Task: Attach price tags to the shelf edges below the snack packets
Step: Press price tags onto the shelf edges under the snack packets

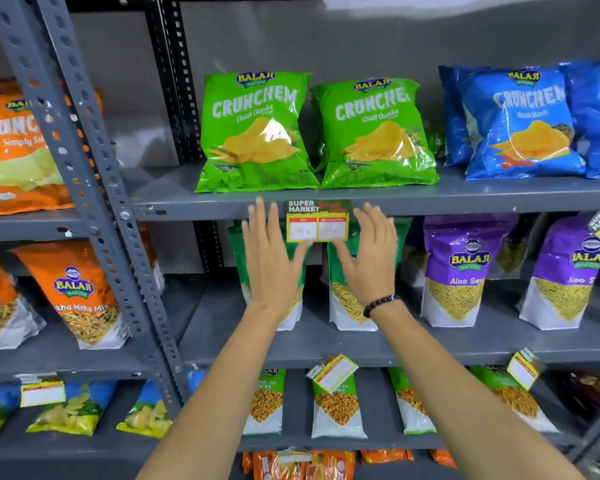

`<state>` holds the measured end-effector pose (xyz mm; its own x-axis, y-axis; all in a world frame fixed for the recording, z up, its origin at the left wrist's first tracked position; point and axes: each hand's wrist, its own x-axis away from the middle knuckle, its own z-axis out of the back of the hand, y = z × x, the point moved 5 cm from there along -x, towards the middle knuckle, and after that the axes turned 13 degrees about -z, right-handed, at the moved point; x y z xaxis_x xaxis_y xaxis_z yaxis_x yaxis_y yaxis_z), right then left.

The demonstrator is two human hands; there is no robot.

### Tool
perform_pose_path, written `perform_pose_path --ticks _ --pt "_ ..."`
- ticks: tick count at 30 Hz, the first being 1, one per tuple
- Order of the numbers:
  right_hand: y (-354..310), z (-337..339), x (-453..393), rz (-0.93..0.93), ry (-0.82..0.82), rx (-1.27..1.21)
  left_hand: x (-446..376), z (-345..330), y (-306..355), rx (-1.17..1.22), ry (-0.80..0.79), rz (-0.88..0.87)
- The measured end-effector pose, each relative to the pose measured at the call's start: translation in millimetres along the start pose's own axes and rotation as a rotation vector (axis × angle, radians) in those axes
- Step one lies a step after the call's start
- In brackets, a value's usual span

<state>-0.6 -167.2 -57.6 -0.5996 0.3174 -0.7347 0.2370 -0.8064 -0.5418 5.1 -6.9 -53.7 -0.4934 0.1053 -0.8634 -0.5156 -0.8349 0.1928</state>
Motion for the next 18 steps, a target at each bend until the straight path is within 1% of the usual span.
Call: perform_pose_path --ticks 1,3,5,7,8,10,13,16,18 --pt "9 -5 17 0.022 -0.011 0.044 23 -7 -1 -0.008 -0.037 0.010" --pt "28 -20 50 0.069 -0.091 0.162 70 -27 -4 -0.021 -0.166 0.025" --pt "48 -37 80 0.108 -0.242 0.304 116 -49 -9 -0.040 -0.338 0.039" --pt "67 -54 106 0.149 -0.399 0.440 158 -73 -17 -0.073 -0.561 0.060" --pt "76 -61 117 0.166 -0.460 0.499 176 -84 -22 -0.089 -0.646 0.063" --pt "91 -72 134 0.185 -0.561 0.578 203 -102 -30 -0.098 -0.758 0.074" --pt "109 -87 150 0.195 -0.662 0.608 227 -122 -38 -0.087 -0.842 0.094" --pt "120 -103 157 0.191 -0.756 0.603 239 -138 -43 -0.076 -0.863 0.128" --pt "121 -110 157 0.200 -0.776 0.611 242 -149 -46 -0.081 -0.874 0.140"
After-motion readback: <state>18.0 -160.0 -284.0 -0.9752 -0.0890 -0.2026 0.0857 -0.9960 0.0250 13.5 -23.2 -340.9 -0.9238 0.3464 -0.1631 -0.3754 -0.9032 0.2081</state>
